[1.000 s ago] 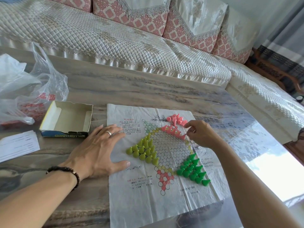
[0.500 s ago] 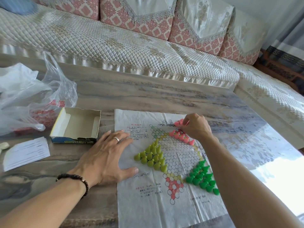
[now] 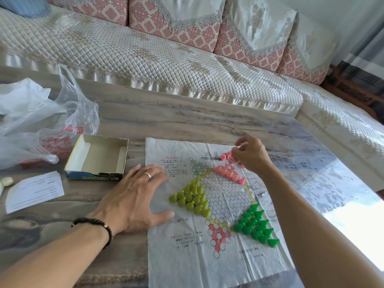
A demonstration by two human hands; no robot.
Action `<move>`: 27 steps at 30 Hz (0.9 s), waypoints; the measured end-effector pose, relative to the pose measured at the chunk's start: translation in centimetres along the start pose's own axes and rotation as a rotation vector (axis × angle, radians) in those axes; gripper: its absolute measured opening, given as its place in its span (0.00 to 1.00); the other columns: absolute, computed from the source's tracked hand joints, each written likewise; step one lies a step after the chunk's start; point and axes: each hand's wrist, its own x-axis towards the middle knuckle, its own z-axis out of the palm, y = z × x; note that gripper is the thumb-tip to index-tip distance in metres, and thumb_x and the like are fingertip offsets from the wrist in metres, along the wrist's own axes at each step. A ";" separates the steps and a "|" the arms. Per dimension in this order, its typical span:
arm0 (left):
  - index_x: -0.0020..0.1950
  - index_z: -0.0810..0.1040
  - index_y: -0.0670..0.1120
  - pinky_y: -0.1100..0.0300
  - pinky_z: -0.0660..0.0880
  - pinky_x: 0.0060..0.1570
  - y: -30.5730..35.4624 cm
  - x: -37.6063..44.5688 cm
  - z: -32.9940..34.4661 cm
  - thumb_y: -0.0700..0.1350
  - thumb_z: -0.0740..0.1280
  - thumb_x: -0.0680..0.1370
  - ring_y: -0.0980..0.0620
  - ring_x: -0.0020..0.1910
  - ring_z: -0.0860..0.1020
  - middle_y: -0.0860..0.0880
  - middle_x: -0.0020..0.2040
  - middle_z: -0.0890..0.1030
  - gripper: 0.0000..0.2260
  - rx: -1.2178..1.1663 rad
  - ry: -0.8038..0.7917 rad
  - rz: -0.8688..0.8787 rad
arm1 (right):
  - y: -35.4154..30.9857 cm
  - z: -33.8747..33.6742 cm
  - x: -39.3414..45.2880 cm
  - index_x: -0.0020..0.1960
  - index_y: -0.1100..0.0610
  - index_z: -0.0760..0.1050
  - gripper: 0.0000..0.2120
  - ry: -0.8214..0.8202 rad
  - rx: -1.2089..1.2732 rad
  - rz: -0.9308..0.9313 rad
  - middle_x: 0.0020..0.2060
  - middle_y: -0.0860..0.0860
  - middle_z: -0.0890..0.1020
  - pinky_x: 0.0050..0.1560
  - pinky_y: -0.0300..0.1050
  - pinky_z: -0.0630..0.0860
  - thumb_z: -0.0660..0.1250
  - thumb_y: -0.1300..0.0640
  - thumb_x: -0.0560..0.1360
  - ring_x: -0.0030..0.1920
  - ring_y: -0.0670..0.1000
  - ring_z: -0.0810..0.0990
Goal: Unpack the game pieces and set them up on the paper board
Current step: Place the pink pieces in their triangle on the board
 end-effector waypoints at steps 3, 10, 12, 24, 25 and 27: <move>0.75 0.58 0.55 0.58 0.40 0.74 0.0 0.0 0.0 0.75 0.54 0.66 0.59 0.75 0.50 0.57 0.76 0.55 0.43 -0.009 -0.001 -0.006 | -0.1 0.0 -0.1 0.49 0.57 0.72 0.11 -0.002 -0.018 0.006 0.40 0.54 0.82 0.43 0.50 0.82 0.72 0.60 0.72 0.40 0.53 0.83; 0.75 0.57 0.55 0.58 0.40 0.74 0.0 0.1 0.1 0.76 0.53 0.65 0.60 0.75 0.49 0.57 0.76 0.55 0.43 -0.003 -0.002 -0.003 | -0.1 0.3 0.0 0.47 0.59 0.82 0.05 -0.153 -0.146 -0.078 0.35 0.50 0.82 0.29 0.37 0.74 0.69 0.59 0.75 0.30 0.47 0.76; 0.75 0.58 0.55 0.58 0.40 0.75 0.0 0.0 0.1 0.76 0.53 0.65 0.60 0.75 0.49 0.57 0.76 0.55 0.43 -0.010 0.000 -0.003 | -0.1 0.6 0.1 0.47 0.57 0.83 0.06 -0.209 -0.227 -0.127 0.33 0.47 0.82 0.26 0.36 0.69 0.68 0.58 0.76 0.26 0.45 0.73; 0.75 0.59 0.54 0.60 0.39 0.73 0.0 0.0 0.0 0.75 0.55 0.66 0.59 0.75 0.50 0.57 0.76 0.56 0.42 -0.026 0.015 0.006 | -1.0 1.4 0.5 0.40 0.61 0.81 0.03 -0.278 -0.268 -0.083 0.32 0.48 0.83 0.41 0.51 0.83 0.70 0.63 0.71 0.35 0.50 0.84; 0.75 0.60 0.54 0.60 0.39 0.73 0.0 0.0 0.1 0.75 0.55 0.66 0.59 0.75 0.51 0.56 0.76 0.57 0.42 -0.031 0.015 0.007 | -0.9 1.3 0.5 0.40 0.62 0.82 0.04 -0.266 -0.270 -0.088 0.31 0.45 0.82 0.41 0.53 0.83 0.69 0.64 0.72 0.35 0.52 0.84; 0.75 0.60 0.53 0.59 0.40 0.73 0.0 0.0 0.0 0.75 0.55 0.66 0.59 0.75 0.52 0.56 0.76 0.58 0.42 -0.035 0.018 0.008 | -0.9 1.1 0.2 0.40 0.62 0.82 0.06 -0.258 -0.274 -0.099 0.30 0.42 0.80 0.40 0.55 0.82 0.67 0.64 0.73 0.36 0.55 0.84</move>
